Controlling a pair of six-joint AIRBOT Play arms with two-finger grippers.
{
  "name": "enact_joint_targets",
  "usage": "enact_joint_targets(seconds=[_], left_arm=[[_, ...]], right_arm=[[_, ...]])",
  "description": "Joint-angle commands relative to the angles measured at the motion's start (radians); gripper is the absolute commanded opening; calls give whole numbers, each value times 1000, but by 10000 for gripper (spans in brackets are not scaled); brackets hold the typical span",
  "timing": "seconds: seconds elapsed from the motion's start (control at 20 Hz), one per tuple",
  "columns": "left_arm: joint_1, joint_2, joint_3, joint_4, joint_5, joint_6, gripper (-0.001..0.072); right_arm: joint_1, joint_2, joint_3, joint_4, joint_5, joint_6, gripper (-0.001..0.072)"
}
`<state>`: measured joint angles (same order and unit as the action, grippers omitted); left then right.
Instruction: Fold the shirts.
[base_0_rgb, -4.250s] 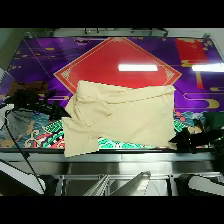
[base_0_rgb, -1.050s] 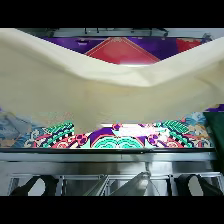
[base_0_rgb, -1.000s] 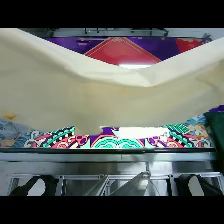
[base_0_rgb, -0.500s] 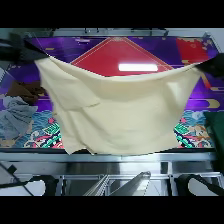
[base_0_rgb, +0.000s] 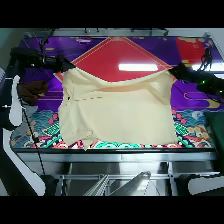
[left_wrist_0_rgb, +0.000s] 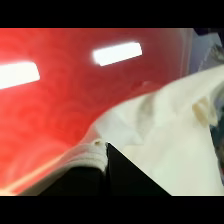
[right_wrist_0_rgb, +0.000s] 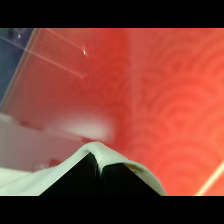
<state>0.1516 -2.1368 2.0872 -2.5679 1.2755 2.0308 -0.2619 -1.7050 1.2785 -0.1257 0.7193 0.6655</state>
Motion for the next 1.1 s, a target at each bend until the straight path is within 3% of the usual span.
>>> enact_joint_targets(seconds=[0.0,0.25,0.55,1.05], left_arm=[[11,6,-26,-55,-191,96,28],[15,34,18,-61,-219,142,28],[15,33,-97,-45,-171,142,28],[26,33,-324,-40,-89,139,27]], right_arm=[[2,-86,119,172,-50,-121,16],[-1,-131,196,171,-48,-121,17],[-3,-227,196,164,101,-121,17],[-12,-249,196,-96,171,-9,17]])
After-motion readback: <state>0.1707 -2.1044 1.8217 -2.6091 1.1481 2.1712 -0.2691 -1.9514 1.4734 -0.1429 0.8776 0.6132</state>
